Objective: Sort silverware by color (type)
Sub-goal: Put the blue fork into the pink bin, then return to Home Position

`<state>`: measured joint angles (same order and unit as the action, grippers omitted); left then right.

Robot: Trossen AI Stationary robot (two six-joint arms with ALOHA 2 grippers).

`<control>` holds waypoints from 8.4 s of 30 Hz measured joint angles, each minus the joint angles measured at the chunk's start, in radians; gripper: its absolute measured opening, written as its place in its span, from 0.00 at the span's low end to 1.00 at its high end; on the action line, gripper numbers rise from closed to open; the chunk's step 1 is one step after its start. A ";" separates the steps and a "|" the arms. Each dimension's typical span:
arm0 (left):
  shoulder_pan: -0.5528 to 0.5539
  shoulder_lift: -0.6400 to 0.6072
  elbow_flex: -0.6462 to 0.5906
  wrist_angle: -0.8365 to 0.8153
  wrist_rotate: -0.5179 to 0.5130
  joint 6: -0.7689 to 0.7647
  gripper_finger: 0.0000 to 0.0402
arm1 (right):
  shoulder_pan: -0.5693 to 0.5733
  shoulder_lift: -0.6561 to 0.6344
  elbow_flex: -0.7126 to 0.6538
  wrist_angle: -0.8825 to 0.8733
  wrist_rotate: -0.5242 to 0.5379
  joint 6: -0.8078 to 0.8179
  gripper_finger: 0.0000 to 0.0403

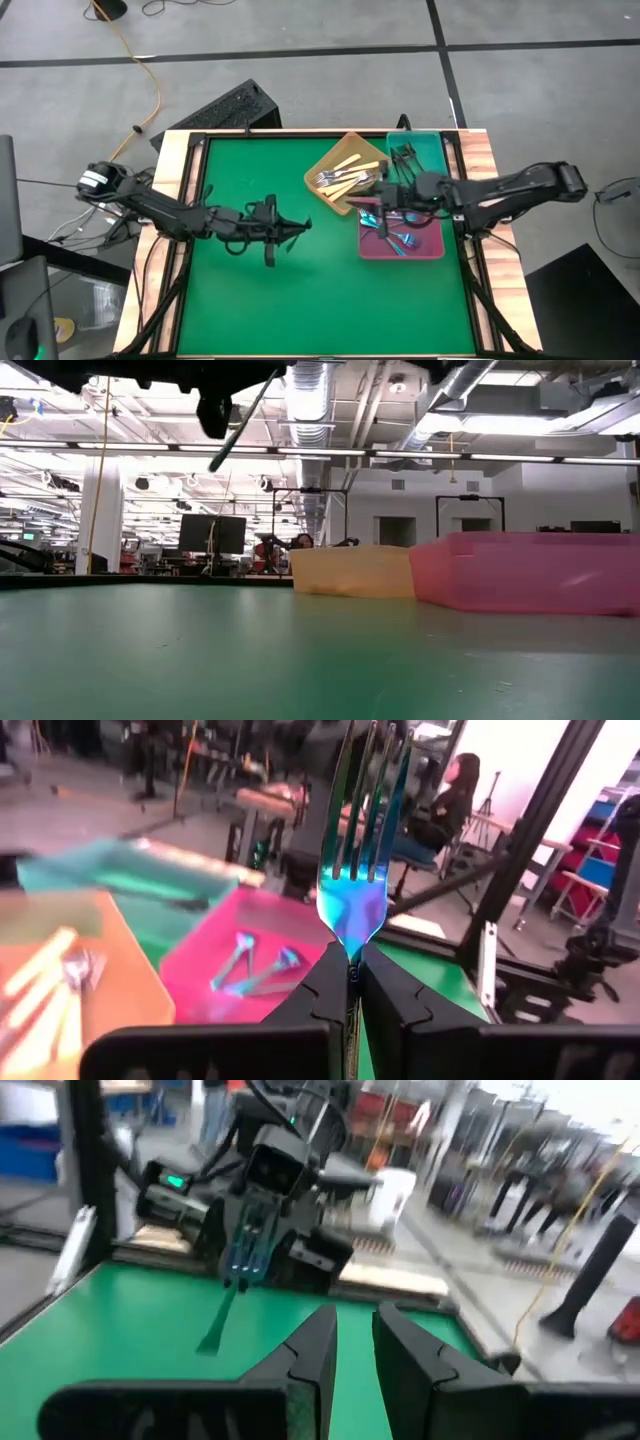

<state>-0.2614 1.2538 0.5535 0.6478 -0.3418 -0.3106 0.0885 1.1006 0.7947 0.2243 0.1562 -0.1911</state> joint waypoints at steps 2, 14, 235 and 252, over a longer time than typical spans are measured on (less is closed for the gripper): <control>0.024 0.001 0.004 0.014 0.022 0.042 0.00 | -0.014 0.048 -0.041 0.146 0.000 -0.009 0.23; 0.211 0.003 0.006 0.110 0.294 0.120 0.00 | -0.010 0.268 -0.053 0.416 0.003 -0.068 0.33; 0.276 -0.593 0.104 -0.403 -0.140 0.085 0.32 | -0.222 -0.191 0.459 -0.995 -0.186 0.076 0.23; 0.276 -0.733 0.021 -0.526 0.093 0.136 0.32 | -0.289 -0.783 0.000 -0.658 -0.140 0.222 0.23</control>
<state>0.0143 0.5205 0.5744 0.1222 -0.2489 -0.1741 -0.2007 0.3179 0.7946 -0.4333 0.0161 0.0309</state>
